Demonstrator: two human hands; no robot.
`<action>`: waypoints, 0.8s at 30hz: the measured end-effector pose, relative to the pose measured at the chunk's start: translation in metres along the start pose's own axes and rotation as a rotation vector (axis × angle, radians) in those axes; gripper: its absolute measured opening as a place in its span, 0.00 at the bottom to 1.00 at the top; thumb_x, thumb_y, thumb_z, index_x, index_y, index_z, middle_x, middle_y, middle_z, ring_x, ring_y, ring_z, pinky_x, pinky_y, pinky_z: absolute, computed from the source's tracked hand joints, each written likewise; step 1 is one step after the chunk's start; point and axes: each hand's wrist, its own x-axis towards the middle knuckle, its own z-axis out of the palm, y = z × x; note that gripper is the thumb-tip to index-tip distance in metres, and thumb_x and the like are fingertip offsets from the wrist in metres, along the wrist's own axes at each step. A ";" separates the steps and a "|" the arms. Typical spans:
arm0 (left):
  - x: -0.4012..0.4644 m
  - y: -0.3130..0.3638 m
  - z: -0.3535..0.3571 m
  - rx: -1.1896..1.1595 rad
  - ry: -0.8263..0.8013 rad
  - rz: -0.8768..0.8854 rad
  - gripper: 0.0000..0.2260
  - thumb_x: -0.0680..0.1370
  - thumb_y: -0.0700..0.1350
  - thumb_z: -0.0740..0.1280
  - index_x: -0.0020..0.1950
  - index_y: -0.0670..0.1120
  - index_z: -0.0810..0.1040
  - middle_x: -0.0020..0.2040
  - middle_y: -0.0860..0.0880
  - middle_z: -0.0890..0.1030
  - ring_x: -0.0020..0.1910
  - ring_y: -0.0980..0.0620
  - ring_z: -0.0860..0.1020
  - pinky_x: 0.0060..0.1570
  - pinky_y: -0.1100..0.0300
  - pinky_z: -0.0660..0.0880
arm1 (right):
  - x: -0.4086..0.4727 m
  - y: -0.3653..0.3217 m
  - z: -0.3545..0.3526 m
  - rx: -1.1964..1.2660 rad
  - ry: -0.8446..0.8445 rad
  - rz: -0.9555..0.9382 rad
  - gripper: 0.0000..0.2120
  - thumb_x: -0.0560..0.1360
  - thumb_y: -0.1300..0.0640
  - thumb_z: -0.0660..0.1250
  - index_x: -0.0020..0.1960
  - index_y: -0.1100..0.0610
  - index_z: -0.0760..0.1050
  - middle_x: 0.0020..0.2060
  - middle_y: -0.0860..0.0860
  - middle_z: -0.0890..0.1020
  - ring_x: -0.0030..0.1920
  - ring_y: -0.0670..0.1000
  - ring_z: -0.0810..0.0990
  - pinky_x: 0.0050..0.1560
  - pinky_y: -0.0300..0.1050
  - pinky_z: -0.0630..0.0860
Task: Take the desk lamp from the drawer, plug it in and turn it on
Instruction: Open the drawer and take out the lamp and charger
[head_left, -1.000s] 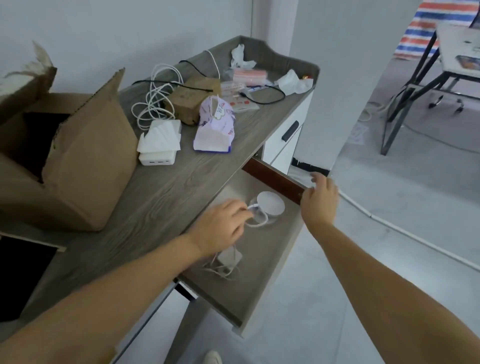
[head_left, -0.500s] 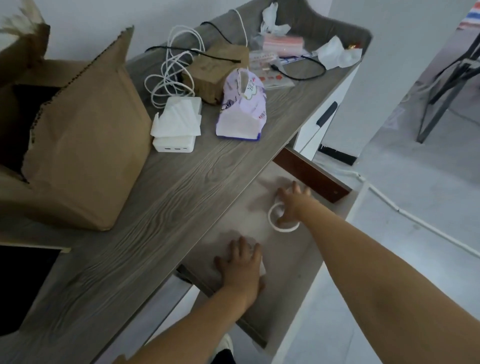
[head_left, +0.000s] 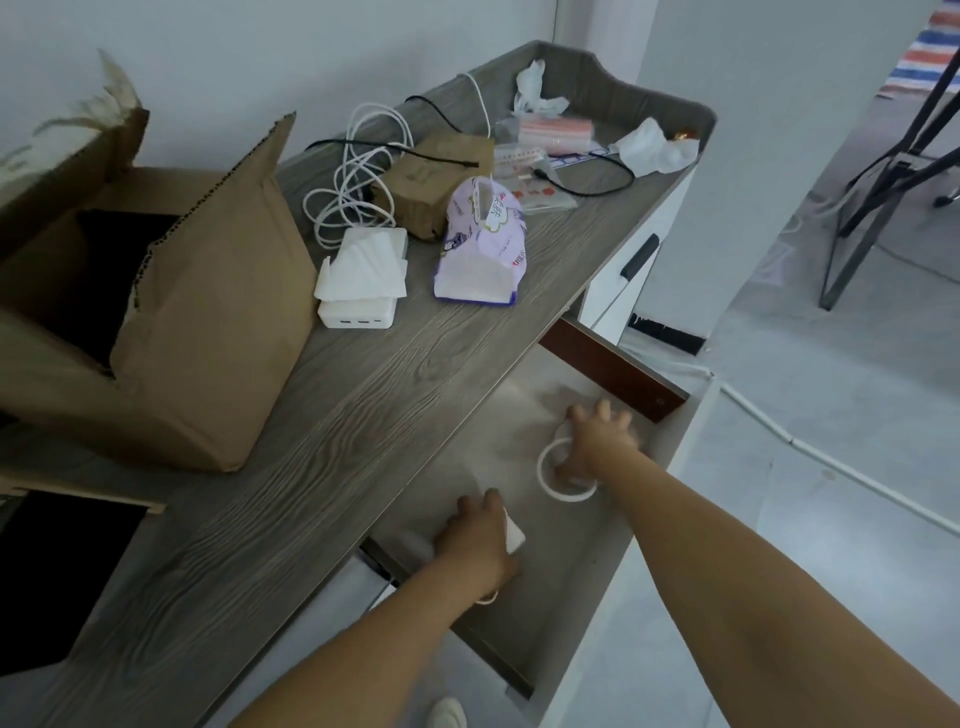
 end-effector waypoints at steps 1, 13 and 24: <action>-0.004 0.002 -0.006 -0.031 -0.001 0.004 0.31 0.68 0.50 0.73 0.65 0.47 0.60 0.64 0.41 0.65 0.59 0.39 0.74 0.58 0.49 0.74 | -0.009 0.001 -0.003 -0.013 0.043 -0.004 0.39 0.67 0.47 0.73 0.72 0.48 0.56 0.70 0.57 0.58 0.71 0.65 0.56 0.62 0.63 0.72; -0.016 0.080 -0.133 -0.003 0.374 0.360 0.27 0.67 0.50 0.74 0.59 0.45 0.63 0.59 0.43 0.68 0.51 0.41 0.74 0.44 0.52 0.71 | -0.086 0.079 -0.098 1.080 0.445 0.072 0.34 0.68 0.49 0.73 0.69 0.47 0.61 0.63 0.53 0.63 0.59 0.58 0.71 0.58 0.55 0.76; 0.026 0.034 -0.158 0.136 0.536 0.243 0.27 0.68 0.50 0.72 0.61 0.43 0.65 0.63 0.40 0.69 0.60 0.39 0.71 0.52 0.50 0.71 | -0.122 0.111 0.055 1.535 -0.361 0.370 0.21 0.71 0.51 0.73 0.60 0.50 0.69 0.55 0.55 0.73 0.60 0.60 0.70 0.55 0.67 0.75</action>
